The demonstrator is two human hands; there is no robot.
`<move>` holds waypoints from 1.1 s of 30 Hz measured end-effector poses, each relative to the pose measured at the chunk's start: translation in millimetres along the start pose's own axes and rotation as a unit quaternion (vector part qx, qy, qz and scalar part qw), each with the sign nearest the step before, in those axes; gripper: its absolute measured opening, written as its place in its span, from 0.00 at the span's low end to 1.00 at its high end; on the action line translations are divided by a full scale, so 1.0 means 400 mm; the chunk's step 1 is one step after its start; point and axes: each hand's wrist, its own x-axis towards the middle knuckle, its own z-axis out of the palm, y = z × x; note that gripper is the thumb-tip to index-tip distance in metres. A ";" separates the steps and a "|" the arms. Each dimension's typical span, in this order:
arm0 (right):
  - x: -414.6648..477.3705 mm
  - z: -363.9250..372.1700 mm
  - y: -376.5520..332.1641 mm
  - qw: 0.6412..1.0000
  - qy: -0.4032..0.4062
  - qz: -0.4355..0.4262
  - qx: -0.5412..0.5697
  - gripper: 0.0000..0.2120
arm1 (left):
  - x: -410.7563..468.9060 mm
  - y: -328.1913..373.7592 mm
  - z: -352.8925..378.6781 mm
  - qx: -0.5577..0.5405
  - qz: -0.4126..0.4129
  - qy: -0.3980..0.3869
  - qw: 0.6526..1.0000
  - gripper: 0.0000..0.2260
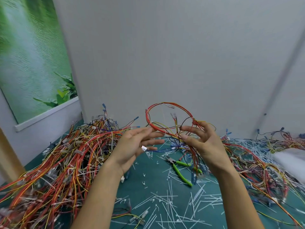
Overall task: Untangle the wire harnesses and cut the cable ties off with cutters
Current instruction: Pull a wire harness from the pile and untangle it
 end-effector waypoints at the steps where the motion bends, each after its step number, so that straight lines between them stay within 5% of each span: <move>1: -0.001 0.002 0.000 1.000 -0.003 -0.005 -0.014 0.28 | 0.002 -0.003 0.004 0.003 0.001 0.006 1.000 0.12; 16: -0.018 0.051 0.004 0.940 -0.062 -0.174 -0.287 0.32 | 0.025 -0.053 0.032 0.190 -0.006 0.165 0.968 0.11; 23: -0.007 0.038 0.020 0.964 -0.002 -0.092 -0.251 0.34 | 0.024 -0.052 0.025 0.189 0.014 0.119 0.975 0.09; 33: 0.016 0.043 0.067 0.968 0.089 0.025 -0.233 0.28 | 0.003 -0.044 0.047 0.204 0.147 0.025 0.967 0.11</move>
